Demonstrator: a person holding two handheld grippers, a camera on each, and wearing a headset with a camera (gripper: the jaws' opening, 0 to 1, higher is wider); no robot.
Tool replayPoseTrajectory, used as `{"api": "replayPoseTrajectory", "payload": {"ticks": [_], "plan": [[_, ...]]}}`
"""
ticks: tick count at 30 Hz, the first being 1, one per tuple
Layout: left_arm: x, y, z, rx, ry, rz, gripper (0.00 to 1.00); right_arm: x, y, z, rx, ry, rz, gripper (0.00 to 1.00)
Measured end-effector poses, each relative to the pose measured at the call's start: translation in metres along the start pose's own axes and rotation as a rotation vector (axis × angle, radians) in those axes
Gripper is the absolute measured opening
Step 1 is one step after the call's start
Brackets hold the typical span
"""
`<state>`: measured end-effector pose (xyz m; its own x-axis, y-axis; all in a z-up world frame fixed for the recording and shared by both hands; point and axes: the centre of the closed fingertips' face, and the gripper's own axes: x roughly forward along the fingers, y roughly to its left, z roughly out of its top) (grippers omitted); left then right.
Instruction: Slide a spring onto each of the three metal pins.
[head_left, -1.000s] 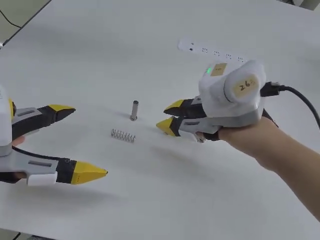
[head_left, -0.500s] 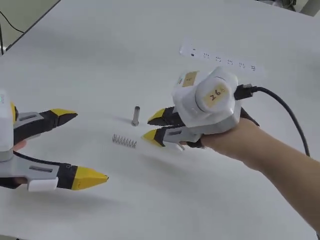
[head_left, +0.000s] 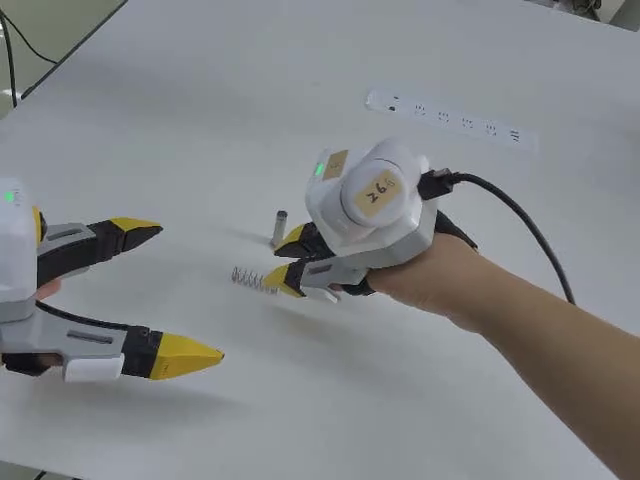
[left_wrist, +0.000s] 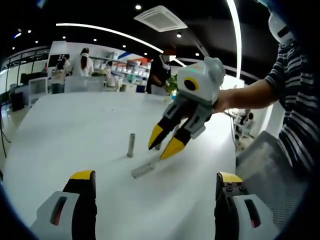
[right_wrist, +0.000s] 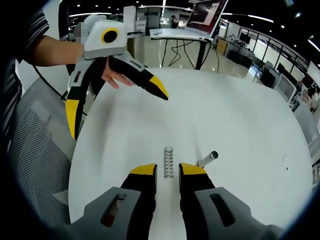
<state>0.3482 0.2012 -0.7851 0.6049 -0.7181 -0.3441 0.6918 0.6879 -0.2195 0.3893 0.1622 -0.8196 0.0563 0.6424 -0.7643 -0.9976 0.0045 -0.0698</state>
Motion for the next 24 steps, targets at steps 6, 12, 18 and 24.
{"api": "replayPoseTrajectory", "payload": {"ticks": [6,12,18,24], "plan": [[0.002,-0.001,0.0,0.0,0.001,-0.004,0.97,0.009,0.001,-0.005,0.0,0.023,0.011,0.14],[0.002,-0.001,-0.001,0.002,0.005,-0.007,0.96,0.019,0.001,-0.009,0.008,0.041,0.02,0.14],[0.001,0.001,-0.001,-0.002,0.006,-0.002,0.96,0.025,0.0,-0.018,0.019,0.065,0.013,0.13],[0.002,-0.001,-0.002,-0.003,0.01,-0.004,0.95,0.029,-0.001,-0.022,0.05,0.062,-0.005,0.13]]}}
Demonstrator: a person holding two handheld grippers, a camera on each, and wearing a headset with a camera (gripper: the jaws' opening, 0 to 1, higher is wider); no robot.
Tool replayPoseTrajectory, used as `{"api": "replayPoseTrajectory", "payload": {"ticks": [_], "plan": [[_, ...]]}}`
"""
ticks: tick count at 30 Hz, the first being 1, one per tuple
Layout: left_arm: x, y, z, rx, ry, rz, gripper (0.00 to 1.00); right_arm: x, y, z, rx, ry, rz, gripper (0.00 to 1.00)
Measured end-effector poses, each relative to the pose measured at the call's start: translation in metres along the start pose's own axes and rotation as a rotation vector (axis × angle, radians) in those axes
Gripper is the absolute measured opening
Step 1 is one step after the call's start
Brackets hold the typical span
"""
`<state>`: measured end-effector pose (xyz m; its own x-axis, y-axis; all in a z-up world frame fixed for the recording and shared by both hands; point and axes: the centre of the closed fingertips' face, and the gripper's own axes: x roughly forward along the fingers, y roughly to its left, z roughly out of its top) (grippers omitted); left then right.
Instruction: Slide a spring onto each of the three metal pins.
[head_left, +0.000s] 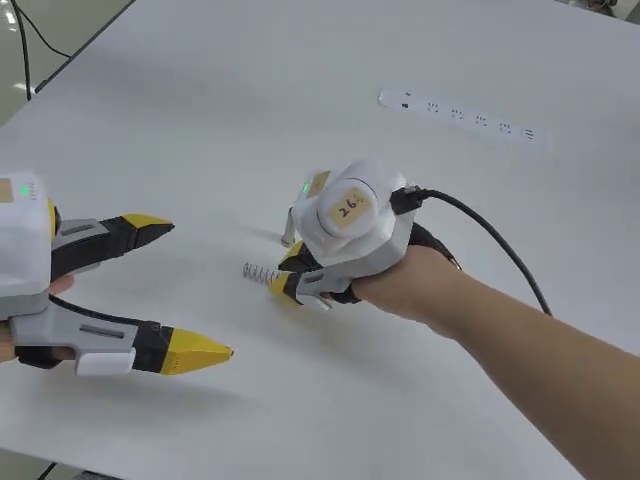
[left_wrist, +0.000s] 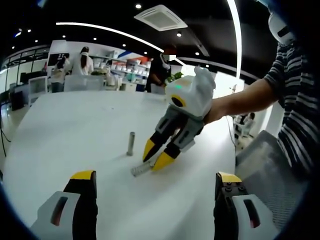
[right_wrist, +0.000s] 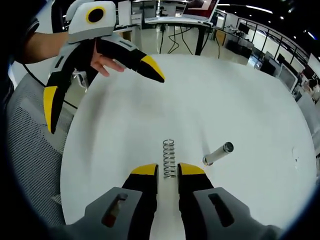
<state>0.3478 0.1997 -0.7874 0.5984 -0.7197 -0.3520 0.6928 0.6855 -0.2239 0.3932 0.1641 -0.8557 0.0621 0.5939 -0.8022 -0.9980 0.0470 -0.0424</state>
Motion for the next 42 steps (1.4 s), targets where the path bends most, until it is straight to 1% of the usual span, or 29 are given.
{"api": "replayPoseTrajectory", "payload": {"ticks": [6,14,17,22,24,26,33,38,42], "plan": [[0.0,-0.001,-0.001,-0.003,0.003,-0.002,0.95,0.002,0.001,-0.001,0.029,-0.01,0.003,0.11],[-0.002,-0.002,-0.004,-0.004,0.008,-0.003,0.95,0.005,0.002,-0.006,0.022,0.007,0.007,0.08],[-0.002,-0.002,-0.004,-0.007,0.007,-0.004,0.94,0.005,0.003,-0.007,0.025,0.003,0.007,0.08],[-0.002,-0.004,-0.007,-0.008,0.017,-0.01,0.94,0.005,0.003,-0.006,0.02,-0.002,0.012,0.08],[-0.001,-0.004,-0.007,-0.006,0.019,-0.011,0.94,0.005,0.003,-0.005,0.008,-0.005,0.009,0.08],[-0.001,-0.004,-0.006,-0.007,0.017,-0.012,0.94,0.004,0.004,-0.004,0.011,-0.013,0.01,0.08],[0.004,-0.006,-0.001,-0.001,0.011,-0.022,0.93,-0.014,0.006,0.0,0.002,-0.041,0.009,0.08],[0.01,-0.01,0.004,0.01,0.009,-0.038,0.92,-0.03,0.008,0.006,-0.02,-0.064,0.009,0.08],[0.013,-0.013,0.004,0.017,0.014,-0.053,0.91,-0.041,0.01,0.007,-0.042,-0.074,0.005,0.08]]}}
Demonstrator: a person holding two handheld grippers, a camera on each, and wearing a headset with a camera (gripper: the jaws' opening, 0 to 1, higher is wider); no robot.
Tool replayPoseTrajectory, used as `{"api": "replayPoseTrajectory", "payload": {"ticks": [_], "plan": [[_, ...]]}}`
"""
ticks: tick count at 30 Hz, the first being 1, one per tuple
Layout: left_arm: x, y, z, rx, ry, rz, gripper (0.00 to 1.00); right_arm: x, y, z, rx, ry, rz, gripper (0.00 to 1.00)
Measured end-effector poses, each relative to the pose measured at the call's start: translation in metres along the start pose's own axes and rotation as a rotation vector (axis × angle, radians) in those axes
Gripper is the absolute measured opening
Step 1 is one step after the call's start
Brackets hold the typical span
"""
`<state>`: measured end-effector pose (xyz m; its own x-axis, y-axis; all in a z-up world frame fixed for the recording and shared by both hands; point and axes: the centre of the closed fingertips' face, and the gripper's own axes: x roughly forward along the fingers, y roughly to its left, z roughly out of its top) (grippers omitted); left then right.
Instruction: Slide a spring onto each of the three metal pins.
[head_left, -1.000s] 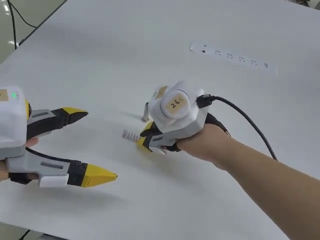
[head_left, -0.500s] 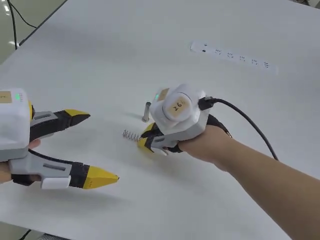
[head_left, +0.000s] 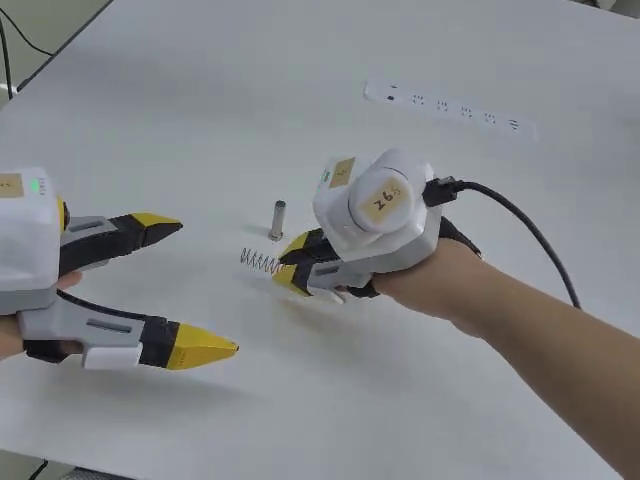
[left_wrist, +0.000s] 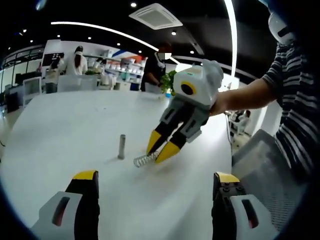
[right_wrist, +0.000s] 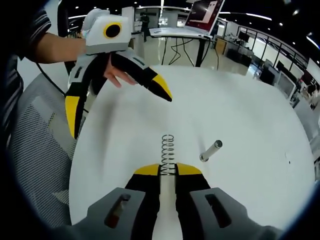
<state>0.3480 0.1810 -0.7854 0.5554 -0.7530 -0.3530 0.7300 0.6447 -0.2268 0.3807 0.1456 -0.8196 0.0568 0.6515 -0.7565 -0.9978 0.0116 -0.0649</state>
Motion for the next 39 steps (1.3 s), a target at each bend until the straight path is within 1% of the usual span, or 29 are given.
{"api": "replayPoseTrajectory", "payload": {"ticks": [5,13,17,19,21,24,27,31,34,39], "plan": [[0.004,-0.004,0.002,0.007,0.002,-0.016,0.89,-0.011,0.003,0.001,-0.007,-0.017,-0.004,0.08],[0.016,-0.008,0.009,0.029,-0.002,-0.049,0.86,-0.027,0.01,-0.003,-0.063,-0.002,-0.004,0.07],[0.023,-0.01,0.01,0.039,-0.002,-0.065,0.84,-0.032,0.011,-0.005,-0.072,0.004,-0.007,0.07],[0.026,-0.013,0.009,0.035,0.005,-0.083,0.8,-0.034,0.012,-0.007,-0.072,0.004,-0.009,0.07],[0.027,-0.014,0.008,0.033,0.009,-0.093,0.72,-0.035,0.013,-0.008,-0.065,0.002,-0.009,0.07],[0.031,-0.015,0.007,0.051,0.013,-0.099,0.72,-0.036,0.014,-0.012,-0.07,0.011,-0.008,0.07],[0.033,-0.015,0.01,0.057,0.004,-0.106,0.7,-0.038,0.015,-0.014,-0.081,0.017,-0.008,0.07],[0.037,-0.016,0.012,0.069,0.0,-0.125,0.64,-0.041,0.017,-0.013,-0.088,0.014,-0.005,0.07],[0.04,-0.017,0.013,0.08,0.002,-0.135,0.62,-0.043,0.019,-0.014,-0.093,0.015,-0.002,0.07],[0.044,-0.024,0.016,0.093,-0.002,-0.172,0.53,-0.045,0.021,-0.014,-0.101,0.016,-0.003,0.07]]}}
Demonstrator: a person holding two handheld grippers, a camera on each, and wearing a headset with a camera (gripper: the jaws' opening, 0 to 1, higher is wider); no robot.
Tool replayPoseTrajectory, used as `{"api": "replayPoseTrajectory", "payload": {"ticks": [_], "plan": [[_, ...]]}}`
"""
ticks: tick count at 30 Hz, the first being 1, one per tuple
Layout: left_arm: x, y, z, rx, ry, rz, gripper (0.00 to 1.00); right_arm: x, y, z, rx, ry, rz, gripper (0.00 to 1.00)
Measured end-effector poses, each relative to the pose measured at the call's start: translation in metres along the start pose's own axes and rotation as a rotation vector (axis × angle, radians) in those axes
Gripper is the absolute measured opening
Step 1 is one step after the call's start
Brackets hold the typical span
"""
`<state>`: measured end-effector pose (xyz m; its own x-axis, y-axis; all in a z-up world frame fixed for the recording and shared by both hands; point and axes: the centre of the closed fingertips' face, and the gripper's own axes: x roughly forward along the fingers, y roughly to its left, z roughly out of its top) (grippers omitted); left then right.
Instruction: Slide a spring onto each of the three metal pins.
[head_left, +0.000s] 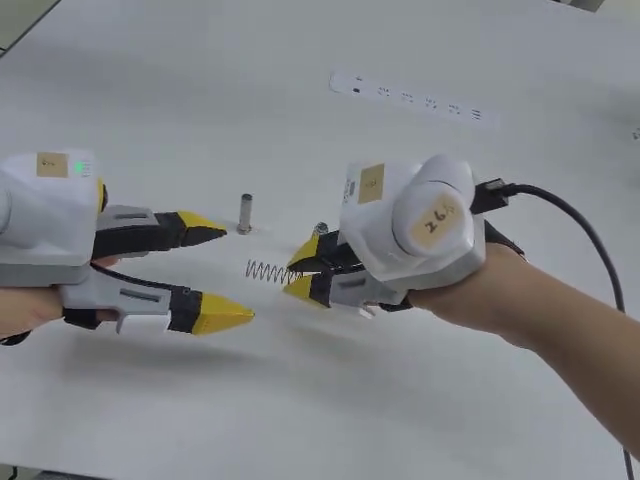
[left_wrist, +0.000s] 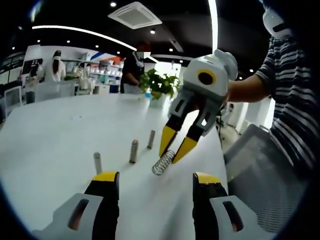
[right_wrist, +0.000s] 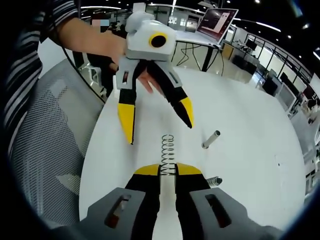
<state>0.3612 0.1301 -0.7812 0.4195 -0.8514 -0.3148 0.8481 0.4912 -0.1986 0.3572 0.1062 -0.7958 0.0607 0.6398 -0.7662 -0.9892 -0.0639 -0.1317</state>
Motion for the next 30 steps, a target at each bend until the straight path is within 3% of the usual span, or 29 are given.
{"api": "replayPoseTrajectory", "payload": {"ticks": [13,30], "plan": [[0.008,-0.011,0.005,0.029,-0.001,-0.067,0.26,-0.005,0.006,0.001,-0.008,-0.01,0.009,0.07],[0.013,-0.017,0.008,0.058,-0.001,-0.114,0.06,-0.009,0.008,0.007,-0.036,-0.018,0.021,0.07]]}}
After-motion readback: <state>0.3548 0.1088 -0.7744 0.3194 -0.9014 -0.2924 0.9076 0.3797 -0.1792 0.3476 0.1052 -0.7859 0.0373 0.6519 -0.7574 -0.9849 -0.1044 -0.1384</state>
